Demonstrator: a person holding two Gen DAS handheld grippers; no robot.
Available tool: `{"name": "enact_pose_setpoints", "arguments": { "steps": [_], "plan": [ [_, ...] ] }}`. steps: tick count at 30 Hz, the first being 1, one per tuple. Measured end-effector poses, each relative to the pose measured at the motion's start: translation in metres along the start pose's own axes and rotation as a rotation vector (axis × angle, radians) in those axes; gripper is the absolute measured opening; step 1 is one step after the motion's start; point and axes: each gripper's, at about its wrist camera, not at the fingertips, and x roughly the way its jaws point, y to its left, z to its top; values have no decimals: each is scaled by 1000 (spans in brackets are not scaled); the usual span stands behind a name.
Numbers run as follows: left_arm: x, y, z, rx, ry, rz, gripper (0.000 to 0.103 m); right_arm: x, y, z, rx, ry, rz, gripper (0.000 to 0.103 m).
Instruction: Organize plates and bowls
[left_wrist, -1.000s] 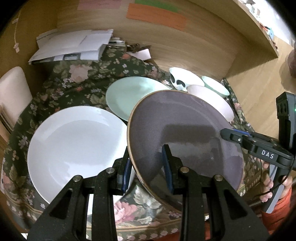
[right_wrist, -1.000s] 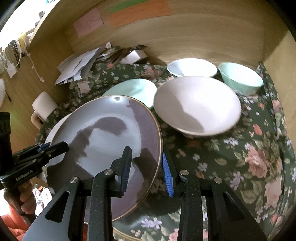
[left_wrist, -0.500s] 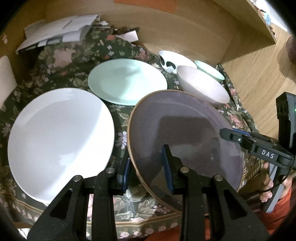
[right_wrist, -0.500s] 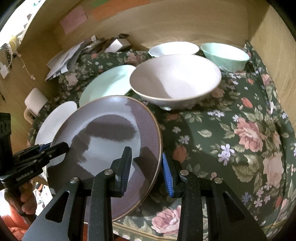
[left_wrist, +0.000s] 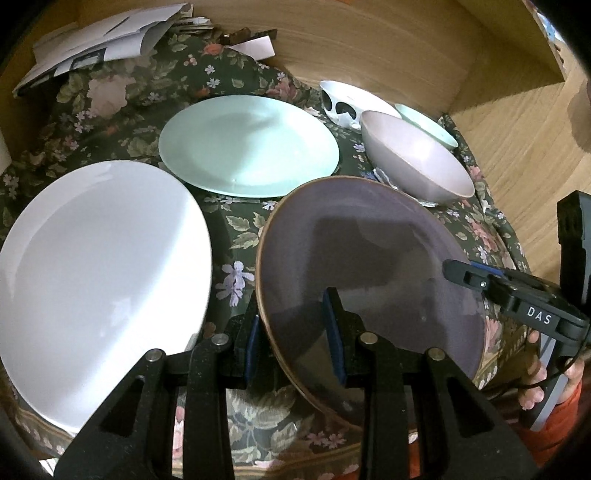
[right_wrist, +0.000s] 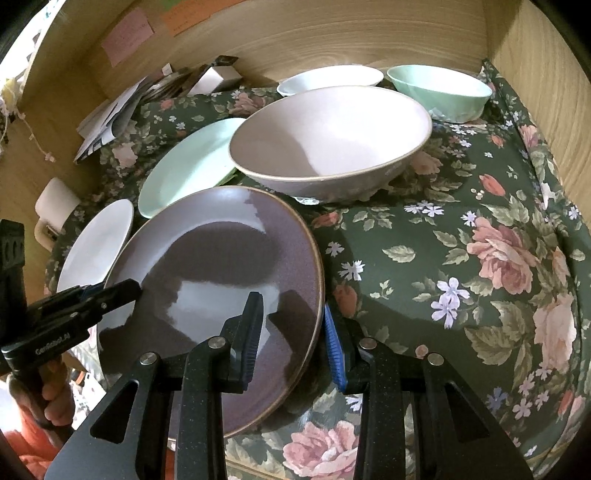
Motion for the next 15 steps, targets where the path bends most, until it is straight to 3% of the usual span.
{"name": "enact_pose_setpoints", "arguments": {
  "steps": [7, 15],
  "plan": [
    [5, 1, 3, 9, 6, 1, 32, 2, 0, 0, -19, 0, -7, 31],
    [-5, -3, 5, 43, -33, 51, 31, -12, 6, 4, -64, -39, -40, 32]
  ]
}}
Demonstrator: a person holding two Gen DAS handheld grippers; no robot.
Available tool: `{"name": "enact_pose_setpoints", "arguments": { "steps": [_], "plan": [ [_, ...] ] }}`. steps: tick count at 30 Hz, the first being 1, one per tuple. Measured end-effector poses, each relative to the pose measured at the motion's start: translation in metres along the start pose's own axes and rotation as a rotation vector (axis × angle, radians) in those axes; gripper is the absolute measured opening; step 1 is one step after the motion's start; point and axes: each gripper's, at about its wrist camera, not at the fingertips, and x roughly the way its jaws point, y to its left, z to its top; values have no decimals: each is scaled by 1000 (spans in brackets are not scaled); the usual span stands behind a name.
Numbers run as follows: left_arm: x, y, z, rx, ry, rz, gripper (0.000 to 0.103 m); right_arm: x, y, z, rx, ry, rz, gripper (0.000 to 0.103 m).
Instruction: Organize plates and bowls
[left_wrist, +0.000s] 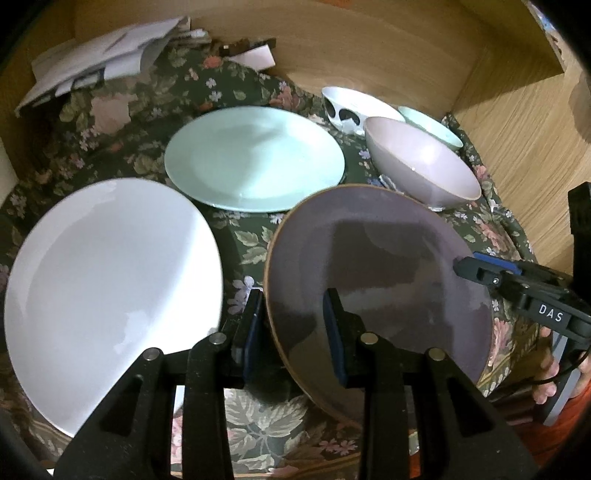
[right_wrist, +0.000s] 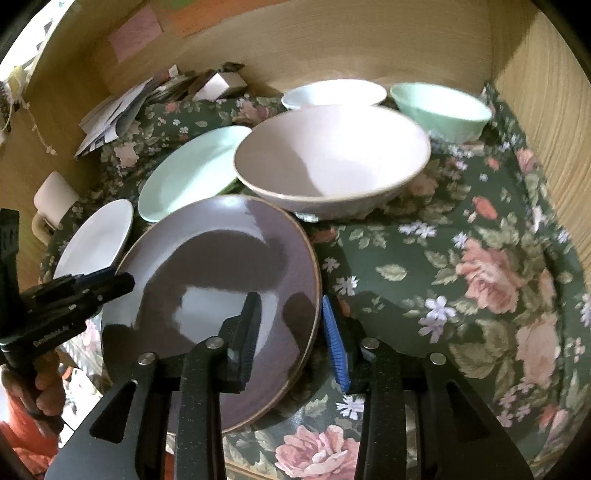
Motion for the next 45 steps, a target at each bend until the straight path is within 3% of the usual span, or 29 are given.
{"name": "enact_pose_setpoints", "arguments": {
  "steps": [10, 25, 35, 45],
  "plan": [
    [-35, 5, 10, -13, -93, 31, 46, -31, 30, 12, -102, -95, 14, 42],
    [-93, 48, 14, -82, -245, 131, 64, -23, 104, 36, -260, -147, 160, 54],
    [-98, 101, 1, -158, -217, 224, 68, 13, 146, 48, -315, -74, 226, 54],
    [-82, 150, -17, -248, -146, 262, 68, 58, 166, 56, -350, 21, 241, 54]
  ]
}}
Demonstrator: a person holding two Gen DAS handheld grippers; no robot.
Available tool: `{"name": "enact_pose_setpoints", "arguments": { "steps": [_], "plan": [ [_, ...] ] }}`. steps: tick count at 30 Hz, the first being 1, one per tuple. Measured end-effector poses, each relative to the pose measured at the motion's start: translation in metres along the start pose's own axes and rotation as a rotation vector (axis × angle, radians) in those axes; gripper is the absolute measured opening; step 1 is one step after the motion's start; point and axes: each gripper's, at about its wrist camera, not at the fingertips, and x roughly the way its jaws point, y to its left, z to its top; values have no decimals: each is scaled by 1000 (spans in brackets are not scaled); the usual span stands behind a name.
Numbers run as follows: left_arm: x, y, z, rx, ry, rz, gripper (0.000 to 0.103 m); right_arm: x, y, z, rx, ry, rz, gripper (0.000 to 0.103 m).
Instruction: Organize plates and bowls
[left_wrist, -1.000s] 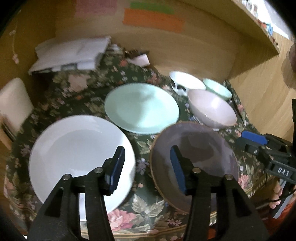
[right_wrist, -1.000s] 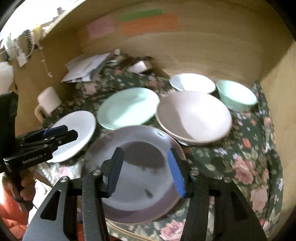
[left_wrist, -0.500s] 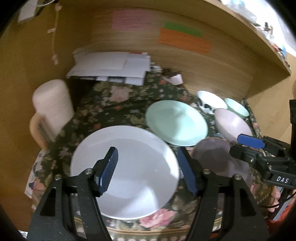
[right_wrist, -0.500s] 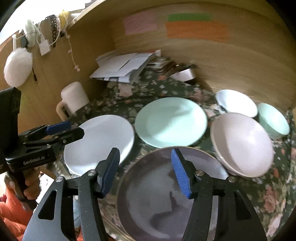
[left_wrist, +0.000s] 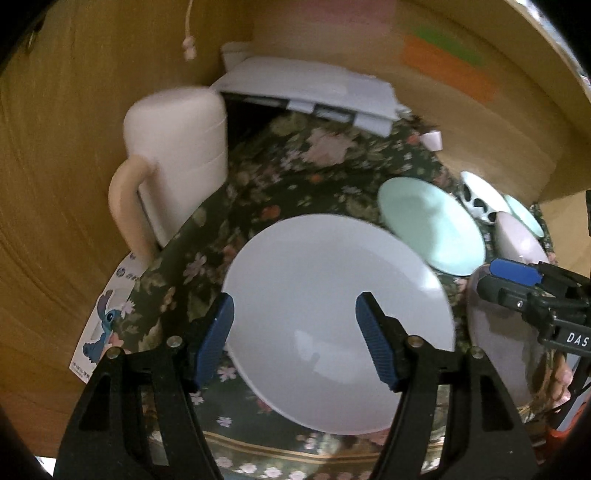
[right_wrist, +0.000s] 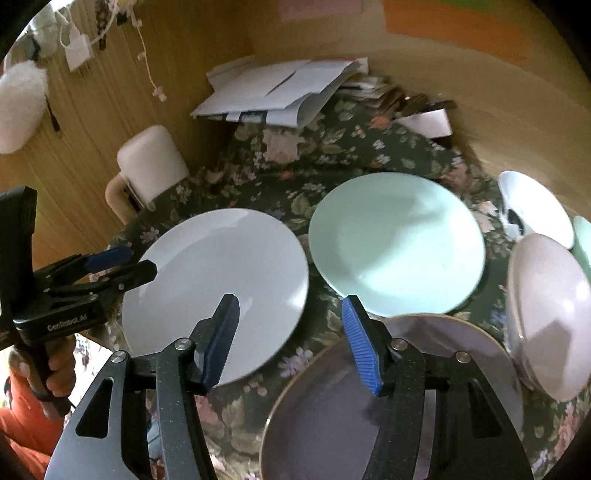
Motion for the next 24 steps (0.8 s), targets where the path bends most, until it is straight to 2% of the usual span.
{"name": "enact_pose_setpoints", "arguments": {
  "steps": [7, 13, 15, 20, 24],
  "plan": [
    [18, 22, -6, -40, 53, 2, 68, 40, -3, 5, 5, 85, 13, 54],
    [27, 33, -10, -51, 76, -13, 68, 58, -3, 11, 9, 133, 14, 54],
    [29, 35, -11, -57, 81, -20, 64, 61, -4, 13, 14, 142, 15, 54],
    [35, 37, -11, -68, 97, -34, 52, 66, -9, 14, 39, 162, 21, 42],
    [38, 38, -12, -73, 104, -54, 46, 69, -9, 17, 43, 160, 19, 41]
  ]
}}
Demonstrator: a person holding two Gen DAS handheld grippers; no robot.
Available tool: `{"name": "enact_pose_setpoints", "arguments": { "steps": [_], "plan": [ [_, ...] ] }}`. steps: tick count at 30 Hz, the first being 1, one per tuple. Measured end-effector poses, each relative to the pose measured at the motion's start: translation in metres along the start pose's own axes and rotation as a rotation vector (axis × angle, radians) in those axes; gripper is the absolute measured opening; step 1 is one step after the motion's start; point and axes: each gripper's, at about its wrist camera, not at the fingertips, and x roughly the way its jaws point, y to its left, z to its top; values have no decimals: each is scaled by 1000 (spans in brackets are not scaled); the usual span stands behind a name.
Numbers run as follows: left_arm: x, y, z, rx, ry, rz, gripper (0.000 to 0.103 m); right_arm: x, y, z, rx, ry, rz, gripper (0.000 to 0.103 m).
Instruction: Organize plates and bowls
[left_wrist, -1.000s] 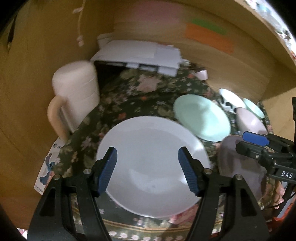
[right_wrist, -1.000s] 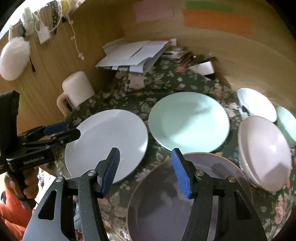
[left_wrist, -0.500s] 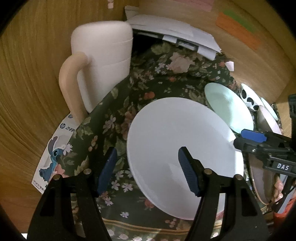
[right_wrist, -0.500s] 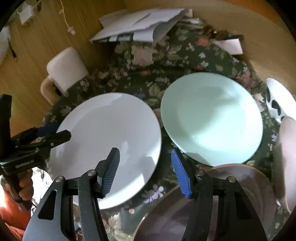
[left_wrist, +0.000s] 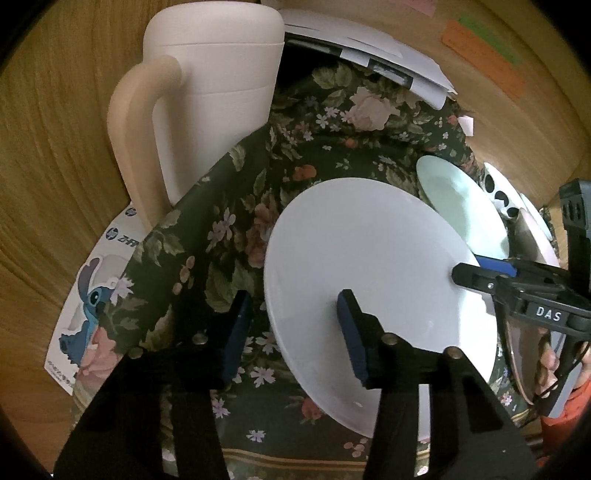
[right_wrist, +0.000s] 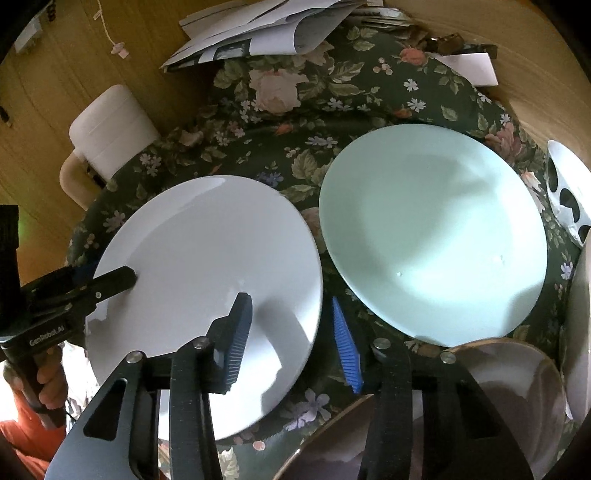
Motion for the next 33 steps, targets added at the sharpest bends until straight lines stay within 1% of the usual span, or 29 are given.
{"name": "enact_pose_setpoints", "arguments": {
  "steps": [2, 6, 10, 15, 17, 23, 33],
  "plan": [
    [0, 0, 0, 1, 1, -9, 43, 3, 1, 2, 0, 3, 0, 40],
    [2, -3, -1, 1, 12, -45, 40, 8, 5, 2, -12, 6, -3, 41],
    [3, -6, -1, 0, 9, -39, 41, 14, 11, 2, -32, 2, -17, 41],
    [2, -6, -1, -8, 12, -36, 41, 13, 8, 2, -17, -3, -16, 34],
    [2, -7, 0, -13, 8, -28, 41, 9, 5, 1, -2, -6, -6, 34],
    [-1, -11, 1, -7, -6, -21, 41, -1, 2, -2, 9, -31, -15, 34],
    [-11, -27, 10, 16, -40, -48, 41, -35, -9, -3, 32, -106, -26, 34]
  ]
}}
